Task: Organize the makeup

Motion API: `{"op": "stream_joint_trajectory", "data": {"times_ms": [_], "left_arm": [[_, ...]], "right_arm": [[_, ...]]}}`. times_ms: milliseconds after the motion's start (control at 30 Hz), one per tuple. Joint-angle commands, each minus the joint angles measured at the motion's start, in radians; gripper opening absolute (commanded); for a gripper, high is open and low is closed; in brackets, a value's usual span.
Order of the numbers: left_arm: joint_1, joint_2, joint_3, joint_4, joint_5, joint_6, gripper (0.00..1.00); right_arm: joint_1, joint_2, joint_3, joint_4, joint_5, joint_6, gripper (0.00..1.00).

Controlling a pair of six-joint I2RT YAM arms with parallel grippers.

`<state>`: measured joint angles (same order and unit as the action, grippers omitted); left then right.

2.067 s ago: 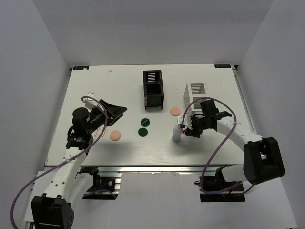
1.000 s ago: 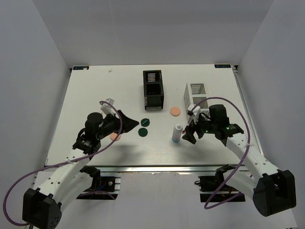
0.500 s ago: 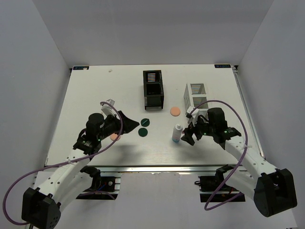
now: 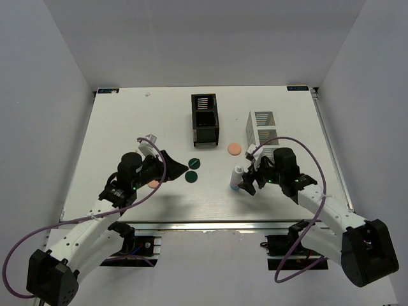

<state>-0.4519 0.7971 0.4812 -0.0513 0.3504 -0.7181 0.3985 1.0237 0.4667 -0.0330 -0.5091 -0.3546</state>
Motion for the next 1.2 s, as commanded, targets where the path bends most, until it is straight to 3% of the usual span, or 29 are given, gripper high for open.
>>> {"op": "stream_joint_trajectory", "data": {"times_ms": [0,267,367,767,1167], "left_arm": [[-0.008,-0.002,0.0,0.014,-0.018,0.008,0.7],[-0.011,-0.018,-0.004,0.002,-0.027,0.002,0.7],[-0.013,-0.024,-0.009,-0.004,-0.03,0.002,0.7],[-0.013,-0.041,-0.012,-0.013,-0.041,-0.004,0.7],[-0.016,-0.041,0.002,-0.021,-0.037,0.005,0.7]], "right_arm": [[0.013,0.03,0.0,0.136,0.011,0.043,0.89],[0.043,0.104,0.007,0.246,0.02,0.086,0.89],[0.06,0.121,0.013,0.26,0.001,0.078,0.85],[0.1,0.234,0.079,0.34,-0.023,0.075,0.3],[0.174,0.467,0.28,0.516,0.106,0.08,0.25]]}}
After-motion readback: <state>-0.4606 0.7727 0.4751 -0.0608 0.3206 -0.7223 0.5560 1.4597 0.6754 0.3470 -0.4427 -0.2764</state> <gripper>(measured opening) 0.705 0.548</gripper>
